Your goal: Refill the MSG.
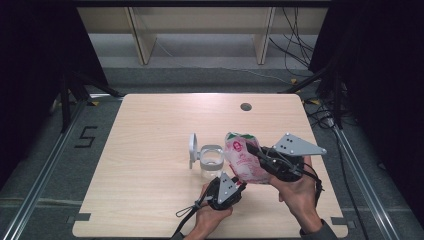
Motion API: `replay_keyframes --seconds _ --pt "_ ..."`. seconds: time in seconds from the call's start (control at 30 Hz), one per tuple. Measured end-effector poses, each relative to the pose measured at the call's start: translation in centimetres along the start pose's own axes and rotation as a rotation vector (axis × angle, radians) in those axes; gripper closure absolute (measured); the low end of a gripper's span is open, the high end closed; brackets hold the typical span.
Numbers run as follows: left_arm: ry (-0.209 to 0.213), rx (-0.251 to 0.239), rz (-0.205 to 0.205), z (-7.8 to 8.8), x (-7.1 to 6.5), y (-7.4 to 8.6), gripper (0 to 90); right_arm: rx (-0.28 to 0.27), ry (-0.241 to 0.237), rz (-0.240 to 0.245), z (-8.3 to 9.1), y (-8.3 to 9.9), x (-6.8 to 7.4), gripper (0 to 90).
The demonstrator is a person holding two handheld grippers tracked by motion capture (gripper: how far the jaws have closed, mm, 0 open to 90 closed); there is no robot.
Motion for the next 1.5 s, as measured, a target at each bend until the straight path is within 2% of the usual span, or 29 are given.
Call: replay_keyframes --seconds 0.03,0.07,0.13,0.17,0.23,0.27,0.3,0.33,0.4,0.53,0.57,0.67,0.7,0.73,0.8,0.83,0.87,0.9,1.0,1.07,1.1,1.17,1.2,1.27,1.3,1.37,1.43,1.47,1.5 --pt "0.003 -0.001 0.008 -0.1 -0.1 -0.1 71.1 0.006 0.010 -0.008 0.0 -0.1 0.1 90.0" --pt "0.001 -0.009 0.018 -0.1 -0.2 -0.2 71.5 0.006 0.002 0.028 -0.3 -0.4 0.0 90.0" --pt "0.007 -0.018 0.035 -0.3 -0.3 -0.2 71.9 0.005 -0.008 0.034 -0.7 -0.8 -0.1 90.0" --pt "0.005 -0.018 0.035 -0.3 -0.4 -0.2 72.1 0.006 0.002 0.047 -0.8 -0.9 -0.3 90.0" --pt "0.023 -0.025 0.072 -0.7 -0.5 -0.3 72.4 0.021 -0.024 0.026 -1.4 -1.2 -0.2 90.0" --pt "0.027 -0.044 0.084 -1.0 -0.4 -0.3 72.4 0.021 -0.005 0.045 -1.7 -1.4 -0.3 90.0" --pt "0.039 -0.041 0.093 -1.1 -0.4 -0.3 72.5 0.032 -0.021 0.032 -1.9 -1.5 -0.2 90.0" --pt "0.055 -0.047 0.115 -1.3 -0.5 -0.4 72.5 0.040 -0.013 0.027 -2.2 -1.6 -0.2 90.0" --pt "0.041 -0.062 0.122 -1.5 -0.6 -0.4 72.7 0.048 -0.026 0.035 -2.8 -1.8 -0.5 90.0" --pt "0.071 -0.094 0.174 -1.9 -0.8 -0.5 73.0 0.072 -0.037 0.053 -3.9 -2.2 -0.6 90.0" --pt "0.071 -0.098 0.180 -2.0 -0.9 -0.5 73.1 0.075 -0.049 0.045 -4.2 -2.3 -0.5 90.0" --pt "0.066 -0.111 0.181 -2.1 -1.0 -0.6 73.3 0.087 -0.056 0.062 -4.7 -2.5 -0.6 90.0" --pt "0.069 -0.108 0.183 -2.1 -1.0 -0.6 73.3 0.092 -0.057 0.033 -4.8 -2.5 -0.3 90.0" --pt "0.077 -0.104 0.183 -2.2 -1.1 -0.5 73.4 0.088 -0.057 0.050 -5.0 -2.5 -0.4 90.0" --pt "0.081 -0.115 0.205 -2.4 -1.2 -0.5 73.5 0.095 -0.053 0.040 -5.2 -2.5 -0.3 90.0" --pt "0.087 -0.117 0.212 -2.5 -1.2 -0.6 73.5 0.100 -0.059 0.067 -5.3 -2.6 -0.4 90.0" --pt "0.086 -0.116 0.213 -2.6 -1.3 -0.6 73.6 0.109 -0.066 0.040 -5.4 -2.6 -0.3 90.0" --pt "0.098 -0.119 0.217 -2.7 -1.4 -0.7 73.6 0.108 -0.059 0.039 -5.6 -2.6 -0.3 90.0" --pt "0.105 -0.130 0.231 -3.0 -1.5 -0.8 73.8 0.127 -0.074 0.070 -6.0 -2.7 -0.6 90.0" --pt "0.102 -0.130 0.240 -3.1 -1.5 -0.8 73.8 0.126 -0.072 0.051 -6.3 -2.7 -0.6 90.0" --pt "0.108 -0.135 0.243 -3.3 -1.5 -0.8 73.8 0.138 -0.084 0.065 -6.3 -2.7 -0.7 90.0" --pt "0.113 -0.139 0.256 -3.4 -1.5 -0.9 73.9 0.145 -0.082 0.044 -6.5 -2.7 -0.7 90.0" --pt "0.117 -0.140 0.257 -3.4 -1.5 -0.9 73.9 0.135 -0.081 0.063 -6.8 -2.7 -0.9 90.0" --pt "0.114 -0.138 0.255 -3.5 -1.4 -0.9 73.9 0.149 -0.086 0.053 -6.9 -2.7 -1.0 90.0" --pt "0.120 -0.145 0.267 -3.6 -1.4 -0.9 73.9 0.157 -0.090 0.032 -7.0 -2.7 -0.9 90.0" --pt "0.119 -0.143 0.271 -3.7 -1.3 -0.9 74.0 0.158 -0.098 0.049 -7.2 -2.6 -1.0 90.0" --pt "0.124 -0.145 0.282 -3.7 -1.2 -0.9 74.0 0.165 -0.091 0.051 -7.6 -2.7 -0.9 90.0" --pt "0.126 -0.149 0.286 -3.8 -1.2 -0.9 74.0 0.172 -0.084 0.031 -7.6 -2.7 -0.7 90.0" --pt "0.125 -0.150 0.288 -3.8 -1.2 -1.0 74.1 0.172 -0.083 0.042 -7.7 -2.8 -0.8 90.0"
Point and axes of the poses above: each handheld gripper's, and its own axes: z roughly backward along the jaws, y roughly out of its underside, x roughly to its left, the point moved 4 cm from there along -z, roughly forward along the jaws, and after that the axes turned 15 degrees about z, right-handed, at the moved point
